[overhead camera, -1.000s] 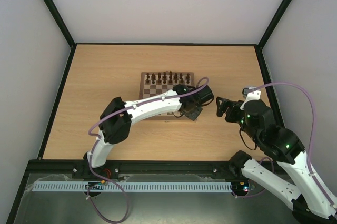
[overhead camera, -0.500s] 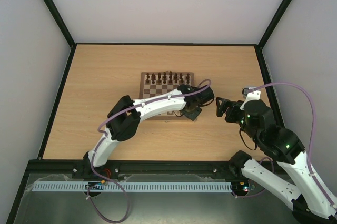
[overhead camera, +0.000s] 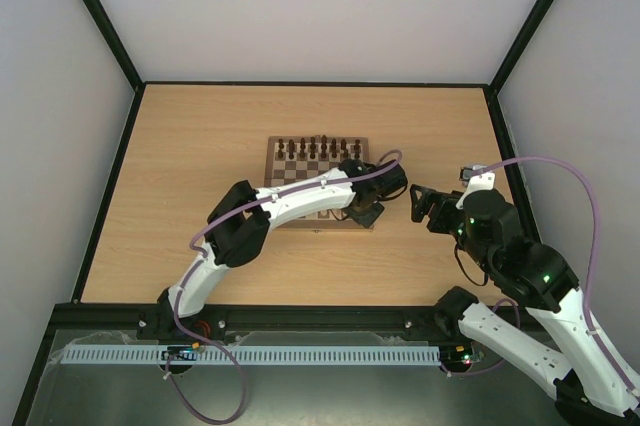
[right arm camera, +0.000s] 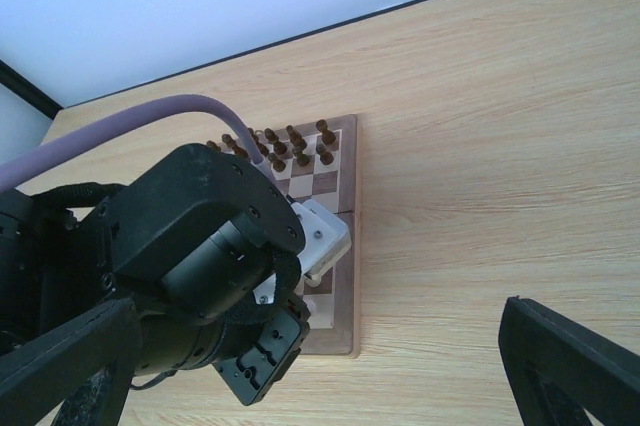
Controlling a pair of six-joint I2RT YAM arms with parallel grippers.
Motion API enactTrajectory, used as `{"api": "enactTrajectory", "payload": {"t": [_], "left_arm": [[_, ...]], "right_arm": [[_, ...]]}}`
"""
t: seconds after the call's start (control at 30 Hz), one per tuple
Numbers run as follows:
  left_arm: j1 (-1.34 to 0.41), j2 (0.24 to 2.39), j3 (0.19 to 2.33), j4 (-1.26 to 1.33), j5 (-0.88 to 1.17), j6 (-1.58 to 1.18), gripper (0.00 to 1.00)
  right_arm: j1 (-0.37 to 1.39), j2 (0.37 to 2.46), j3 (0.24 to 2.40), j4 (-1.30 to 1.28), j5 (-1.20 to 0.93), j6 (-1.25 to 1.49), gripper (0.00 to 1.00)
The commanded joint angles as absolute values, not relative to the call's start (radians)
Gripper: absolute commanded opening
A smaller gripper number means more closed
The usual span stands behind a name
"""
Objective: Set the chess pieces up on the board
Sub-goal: Place the chess piece on the chessboard.
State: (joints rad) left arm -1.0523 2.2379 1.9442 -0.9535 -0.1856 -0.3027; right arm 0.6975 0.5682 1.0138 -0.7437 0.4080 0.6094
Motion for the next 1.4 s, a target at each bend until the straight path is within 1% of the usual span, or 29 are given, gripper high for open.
{"api": "enactTrajectory", "payload": {"t": [0.0,0.13,0.37,0.7,0.9,1.0,1.07,1.17,1.27,1.37], "left_arm": [[-1.047,2.268,1.972,-0.978,-0.171,-0.287,0.15],[-1.048,2.276,1.973,-0.974,-0.172,-0.288,0.15],[-1.047,2.280,1.978,-0.969,-0.165,-0.284,0.19],[-1.049,2.271,1.983,-0.965,-0.167,-0.286,0.32],[-1.054,2.242,2.019,-0.971,-0.182,-0.291,0.34],[-1.071,2.207,2.060,-0.981,-0.188,-0.291,0.35],[-1.081,2.177,2.096,-0.992,-0.197,-0.294,0.39],[-1.087,2.116,2.128,-1.010,-0.231,-0.307,0.41],[-1.086,2.005,2.088,-1.003,-0.285,-0.329,0.44],[-1.087,1.868,1.975,-0.961,-0.330,-0.347,0.46]], "right_arm": [[0.694,0.562,1.004,-0.772,0.413,0.598,0.99],[0.695,0.561,1.002,-0.772,0.410,0.596,0.98],[0.695,0.559,1.001,-0.771,0.405,0.594,0.99],[0.695,0.558,0.997,-0.769,0.397,0.592,0.99],[0.694,0.554,0.998,-0.769,0.396,0.590,0.99],[0.694,0.546,1.003,-0.769,0.398,0.591,0.99],[0.695,0.538,1.005,-0.765,0.397,0.591,0.99],[0.695,0.530,1.006,-0.752,0.374,0.596,0.99],[0.695,0.531,1.000,-0.729,0.340,0.602,0.99],[0.694,0.556,0.992,-0.702,0.318,0.603,0.99]]}}
